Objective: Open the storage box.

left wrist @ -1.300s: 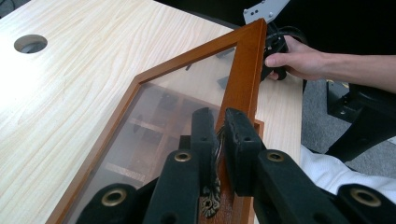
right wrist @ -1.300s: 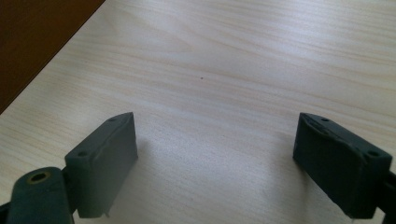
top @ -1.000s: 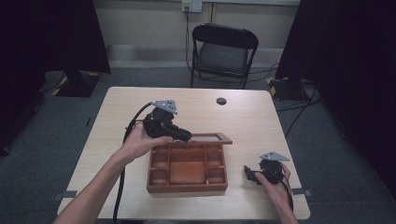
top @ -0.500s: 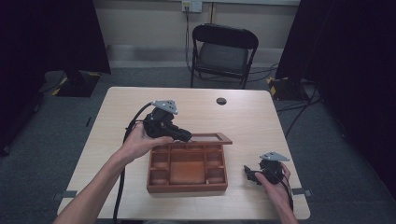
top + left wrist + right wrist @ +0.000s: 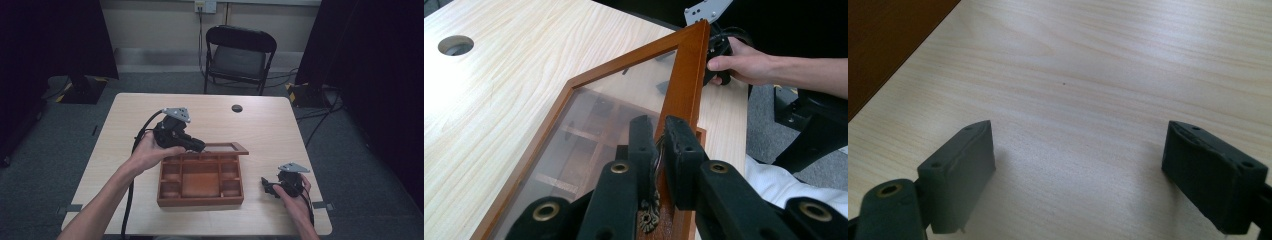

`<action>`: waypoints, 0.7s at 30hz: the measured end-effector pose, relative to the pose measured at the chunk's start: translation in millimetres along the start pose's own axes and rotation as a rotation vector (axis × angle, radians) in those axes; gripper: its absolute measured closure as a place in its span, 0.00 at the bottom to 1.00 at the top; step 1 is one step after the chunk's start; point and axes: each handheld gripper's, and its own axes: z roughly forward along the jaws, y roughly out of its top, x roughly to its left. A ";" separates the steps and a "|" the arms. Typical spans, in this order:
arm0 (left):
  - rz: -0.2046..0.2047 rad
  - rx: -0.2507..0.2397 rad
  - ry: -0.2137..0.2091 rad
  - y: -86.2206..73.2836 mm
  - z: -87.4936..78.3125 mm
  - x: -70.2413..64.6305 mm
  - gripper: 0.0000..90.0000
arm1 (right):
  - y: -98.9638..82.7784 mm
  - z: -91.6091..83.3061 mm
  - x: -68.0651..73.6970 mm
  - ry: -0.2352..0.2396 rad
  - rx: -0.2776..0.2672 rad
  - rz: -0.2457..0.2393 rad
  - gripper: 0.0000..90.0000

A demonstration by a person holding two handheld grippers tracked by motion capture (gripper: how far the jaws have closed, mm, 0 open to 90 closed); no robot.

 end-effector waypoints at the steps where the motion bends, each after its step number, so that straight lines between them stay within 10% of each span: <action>1: 0.000 0.000 -0.001 0.0 0.0 0.0 0.92 | 0.0 0.0 0.0 0.000 0.000 0.000 0.14; 21: 0.004 0.005 0.005 1.5 -0.5 0.0 0.92 | 0.1 0.1 -0.2 0.001 0.000 -0.001 0.14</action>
